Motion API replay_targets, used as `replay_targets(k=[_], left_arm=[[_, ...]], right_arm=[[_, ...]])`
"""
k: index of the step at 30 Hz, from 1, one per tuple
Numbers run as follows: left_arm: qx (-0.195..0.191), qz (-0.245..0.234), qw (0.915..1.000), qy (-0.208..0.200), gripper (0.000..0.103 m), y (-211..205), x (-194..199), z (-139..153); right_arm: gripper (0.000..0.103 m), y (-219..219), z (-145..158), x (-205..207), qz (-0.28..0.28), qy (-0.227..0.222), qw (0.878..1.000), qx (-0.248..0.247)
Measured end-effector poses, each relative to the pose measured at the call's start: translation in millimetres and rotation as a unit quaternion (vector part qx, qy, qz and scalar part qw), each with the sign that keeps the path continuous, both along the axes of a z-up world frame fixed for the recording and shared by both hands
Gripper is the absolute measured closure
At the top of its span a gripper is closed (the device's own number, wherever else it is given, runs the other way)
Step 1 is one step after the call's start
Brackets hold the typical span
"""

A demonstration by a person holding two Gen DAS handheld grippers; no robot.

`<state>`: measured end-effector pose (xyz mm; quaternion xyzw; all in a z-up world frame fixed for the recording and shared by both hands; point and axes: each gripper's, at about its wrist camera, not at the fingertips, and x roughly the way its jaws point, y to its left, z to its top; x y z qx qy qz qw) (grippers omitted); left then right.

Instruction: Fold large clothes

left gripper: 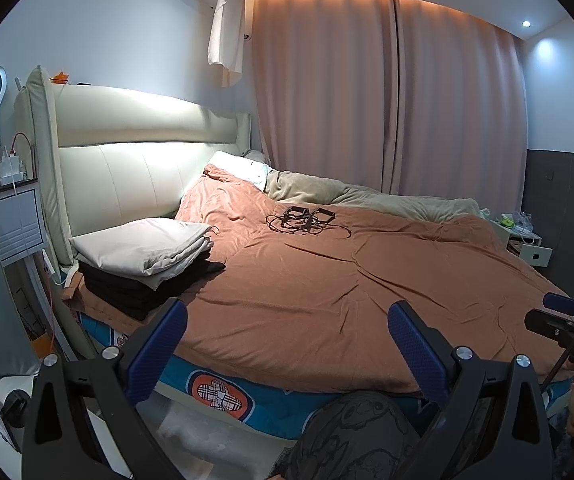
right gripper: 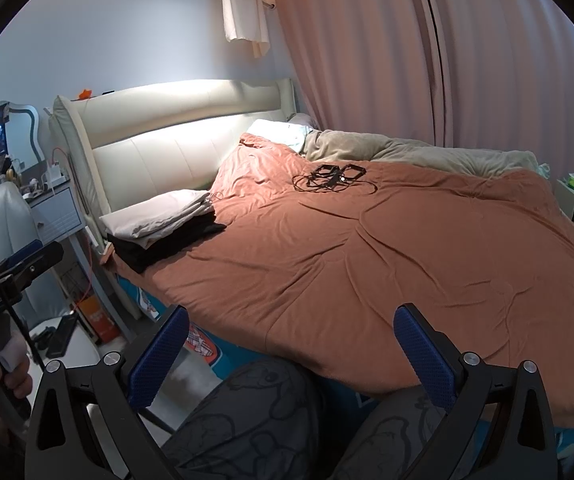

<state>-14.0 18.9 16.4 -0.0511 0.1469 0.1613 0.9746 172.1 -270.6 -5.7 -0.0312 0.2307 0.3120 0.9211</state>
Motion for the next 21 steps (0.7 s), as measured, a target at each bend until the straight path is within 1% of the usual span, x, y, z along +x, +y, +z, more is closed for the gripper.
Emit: replay_targets(k=[12,21], left_arm=[[0.001,0.000,1.0000,-0.008,0.000,-2.6,-5.1,2.0],[0.000,0.000,0.9999,-0.011,0.000,-4.5,-16.9,5.8]], right_arm=[[0.000,-0.9,2.4,-1.7,-0.005,0.002,1.000,-0.003],[0.000,-5.7,6.5,-13.4,-0.012,0.003,1.000,0.003]])
